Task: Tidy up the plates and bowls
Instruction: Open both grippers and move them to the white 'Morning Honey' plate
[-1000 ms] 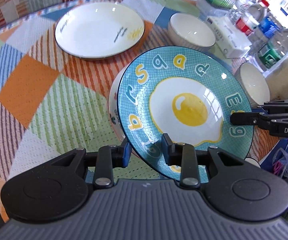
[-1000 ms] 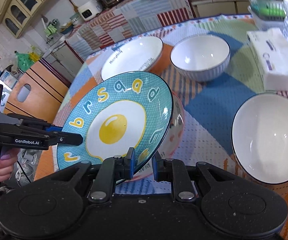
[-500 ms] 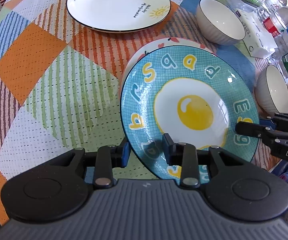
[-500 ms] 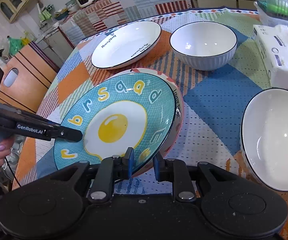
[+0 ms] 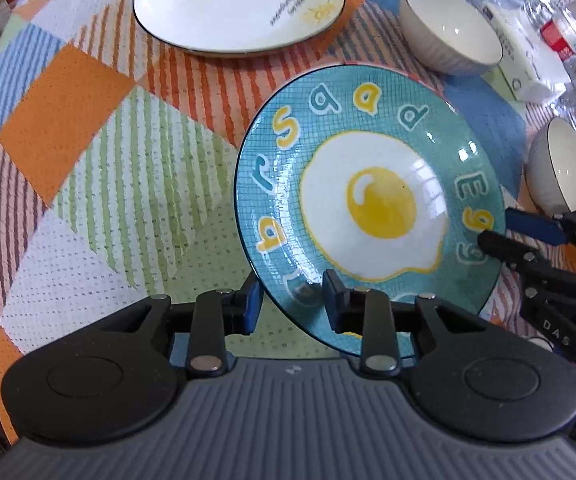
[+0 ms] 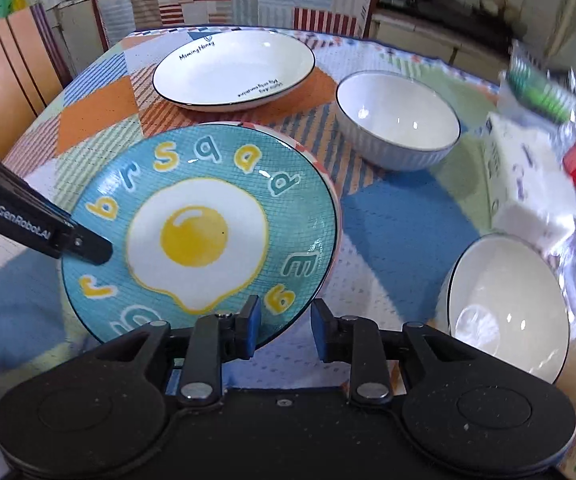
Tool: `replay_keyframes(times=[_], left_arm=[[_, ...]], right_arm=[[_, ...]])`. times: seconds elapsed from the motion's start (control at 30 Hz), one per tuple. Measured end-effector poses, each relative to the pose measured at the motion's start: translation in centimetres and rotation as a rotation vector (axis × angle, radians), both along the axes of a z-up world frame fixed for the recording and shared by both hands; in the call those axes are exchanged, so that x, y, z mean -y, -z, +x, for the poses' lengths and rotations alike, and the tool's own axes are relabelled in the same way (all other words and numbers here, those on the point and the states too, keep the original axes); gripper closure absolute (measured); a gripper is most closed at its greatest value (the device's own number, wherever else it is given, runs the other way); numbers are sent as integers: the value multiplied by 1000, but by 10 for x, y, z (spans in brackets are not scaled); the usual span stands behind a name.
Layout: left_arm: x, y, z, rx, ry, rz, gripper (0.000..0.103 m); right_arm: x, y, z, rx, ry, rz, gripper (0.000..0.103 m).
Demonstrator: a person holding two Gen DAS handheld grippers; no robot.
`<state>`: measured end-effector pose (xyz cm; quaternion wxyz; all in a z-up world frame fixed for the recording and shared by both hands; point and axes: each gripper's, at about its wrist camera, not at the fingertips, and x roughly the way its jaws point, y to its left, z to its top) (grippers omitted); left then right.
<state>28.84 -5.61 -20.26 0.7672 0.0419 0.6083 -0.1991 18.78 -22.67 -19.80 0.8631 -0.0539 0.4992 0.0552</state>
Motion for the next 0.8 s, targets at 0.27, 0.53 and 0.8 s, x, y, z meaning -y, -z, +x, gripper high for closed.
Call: replay_keyframes(times=[0.27, 0.53, 0.8], left_arm=[[-13, -31, -6, 28, 1, -40, 79], [-31, -84, -16, 150, 16, -15, 79], [-48, -126, -26, 311, 48, -11, 78]], right_arm=[[-3, -35, -3, 67, -53, -18, 77], [-2, -95, -11, 156, -72, 126, 76], [-17, -135, -12, 247, -171, 208, 71]])
